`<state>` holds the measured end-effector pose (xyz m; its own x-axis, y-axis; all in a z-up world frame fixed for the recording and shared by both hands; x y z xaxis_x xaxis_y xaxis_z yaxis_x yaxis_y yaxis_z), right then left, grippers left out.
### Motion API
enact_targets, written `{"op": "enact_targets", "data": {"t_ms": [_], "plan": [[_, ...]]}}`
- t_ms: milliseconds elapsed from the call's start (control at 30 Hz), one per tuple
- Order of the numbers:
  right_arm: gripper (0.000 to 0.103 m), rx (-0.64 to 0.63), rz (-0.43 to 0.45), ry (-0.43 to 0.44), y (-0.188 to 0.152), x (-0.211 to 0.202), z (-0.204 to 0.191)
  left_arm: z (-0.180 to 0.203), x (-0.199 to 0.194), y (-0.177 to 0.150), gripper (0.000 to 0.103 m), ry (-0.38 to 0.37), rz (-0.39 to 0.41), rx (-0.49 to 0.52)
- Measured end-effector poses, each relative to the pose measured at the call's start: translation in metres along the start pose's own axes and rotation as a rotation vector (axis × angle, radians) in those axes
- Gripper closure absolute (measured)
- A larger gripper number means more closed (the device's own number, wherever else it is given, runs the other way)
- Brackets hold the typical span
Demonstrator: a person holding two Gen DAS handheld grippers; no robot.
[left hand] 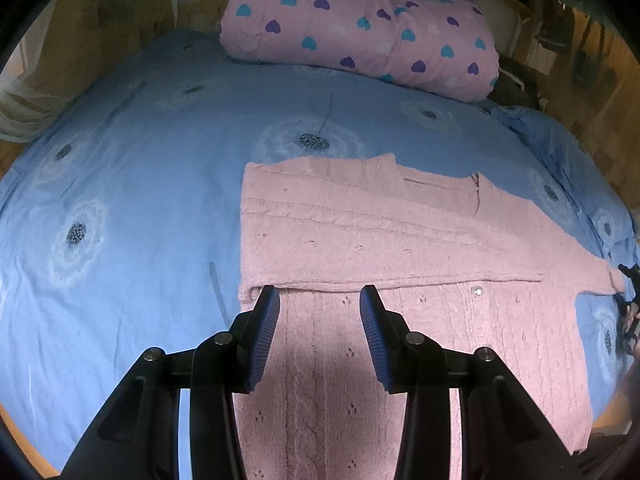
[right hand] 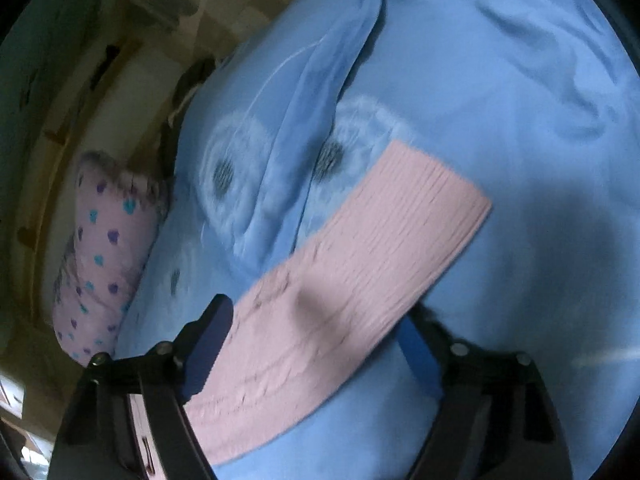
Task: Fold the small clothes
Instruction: 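Move the right tool to the other sleeve cuff, then close the right tool on the other sleeve cuff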
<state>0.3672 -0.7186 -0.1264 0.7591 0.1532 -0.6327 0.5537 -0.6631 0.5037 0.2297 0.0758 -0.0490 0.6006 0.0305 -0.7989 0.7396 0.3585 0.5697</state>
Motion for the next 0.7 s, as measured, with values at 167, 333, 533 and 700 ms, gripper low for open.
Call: {"op": "enact_targets", "data": {"t_ms": [167, 333, 533, 700], "plan": [[0.056, 0.069, 0.076, -0.005, 0.009, -0.014, 0.025, -0.004, 0.002, 0.002, 0.067, -0.003, -0.013, -0.022], [0.064, 0.09, 0.09, -0.007, 0.009, -0.016, 0.032, -0.006, 0.007, -0.002, 0.067, -0.01, -0.042, -0.031], [0.064, 0.095, 0.114, -0.026, 0.018, -0.02, 0.042, -0.007, 0.009, -0.001, 0.067, 0.01, -0.034, -0.03], [0.071, 0.101, 0.133, -0.036, 0.018, -0.021, 0.046, -0.012, 0.013, 0.0, 0.067, 0.021, -0.037, -0.052]]}}
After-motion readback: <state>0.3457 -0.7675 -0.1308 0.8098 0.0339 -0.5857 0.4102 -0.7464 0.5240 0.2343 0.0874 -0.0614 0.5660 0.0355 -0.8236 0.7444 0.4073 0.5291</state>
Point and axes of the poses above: each gripper's, at about its wrist camera, not at the fingertips, and x roughly the way its jaws point, z to its right, y to its top, the point moved 5 cm from there along x, roughly the way its jaws point, and after that the axes turned 7 degrees about -x, right-handed, at the moved point
